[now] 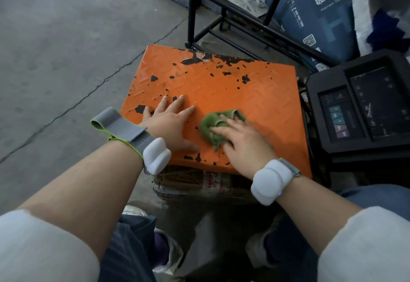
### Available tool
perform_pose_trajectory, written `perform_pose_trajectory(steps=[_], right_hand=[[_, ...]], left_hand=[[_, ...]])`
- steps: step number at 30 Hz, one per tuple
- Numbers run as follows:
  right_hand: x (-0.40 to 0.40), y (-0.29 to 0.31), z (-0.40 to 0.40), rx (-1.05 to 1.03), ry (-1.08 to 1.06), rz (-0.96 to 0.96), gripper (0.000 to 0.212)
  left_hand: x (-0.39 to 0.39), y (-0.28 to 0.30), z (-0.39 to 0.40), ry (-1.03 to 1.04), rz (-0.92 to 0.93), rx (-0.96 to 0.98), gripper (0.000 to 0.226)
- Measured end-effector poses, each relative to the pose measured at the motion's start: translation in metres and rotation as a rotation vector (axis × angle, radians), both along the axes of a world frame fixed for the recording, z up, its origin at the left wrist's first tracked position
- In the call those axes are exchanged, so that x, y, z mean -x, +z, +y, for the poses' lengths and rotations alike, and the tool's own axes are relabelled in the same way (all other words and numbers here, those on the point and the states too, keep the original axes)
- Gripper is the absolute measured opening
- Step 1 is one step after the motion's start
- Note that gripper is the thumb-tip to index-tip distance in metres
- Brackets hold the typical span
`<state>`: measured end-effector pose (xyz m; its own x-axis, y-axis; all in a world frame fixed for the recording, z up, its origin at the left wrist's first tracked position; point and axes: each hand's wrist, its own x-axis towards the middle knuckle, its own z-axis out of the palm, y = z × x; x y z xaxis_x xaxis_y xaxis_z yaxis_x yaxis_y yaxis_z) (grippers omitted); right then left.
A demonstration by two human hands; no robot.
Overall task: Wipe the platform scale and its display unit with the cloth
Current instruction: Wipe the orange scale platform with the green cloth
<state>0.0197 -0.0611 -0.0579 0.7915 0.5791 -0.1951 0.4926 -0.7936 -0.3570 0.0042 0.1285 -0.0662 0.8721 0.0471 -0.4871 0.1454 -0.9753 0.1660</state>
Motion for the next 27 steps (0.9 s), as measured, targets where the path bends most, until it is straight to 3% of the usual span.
perform_pose_trajectory(steps=[3,9,13,15,20,25,27], right_hand=[[-0.006,0.001,-0.002,-0.011,-0.161,-0.055,0.046],[0.023,-0.006,-0.010,-0.037,0.106,-0.020,0.047],[-0.002,-0.004,-0.020,-0.031,-0.162,-0.085,0.046],[-0.003,-0.003,-0.019,-0.016,-0.195,-0.091,0.046],[0.022,-0.005,-0.022,-0.019,0.052,-0.008,0.049],[-0.002,0.001,-0.043,-0.022,-0.232,-0.029,0.048],[0.004,0.001,-0.046,0.019,-0.211,-0.043,0.048]], left_hand=[[0.001,-0.002,0.000,0.002,-0.002,-0.002,0.104],[0.000,-0.001,-0.001,-0.017,-0.026,0.010,0.106],[0.004,-0.001,-0.009,-0.035,-0.027,0.004,0.103],[0.005,-0.003,-0.012,-0.029,-0.029,0.001,0.100],[0.003,-0.003,-0.015,-0.030,-0.035,0.004,0.098],[0.004,-0.004,-0.021,-0.039,-0.036,-0.014,0.097],[0.003,-0.004,-0.023,-0.039,-0.031,-0.020,0.095]])
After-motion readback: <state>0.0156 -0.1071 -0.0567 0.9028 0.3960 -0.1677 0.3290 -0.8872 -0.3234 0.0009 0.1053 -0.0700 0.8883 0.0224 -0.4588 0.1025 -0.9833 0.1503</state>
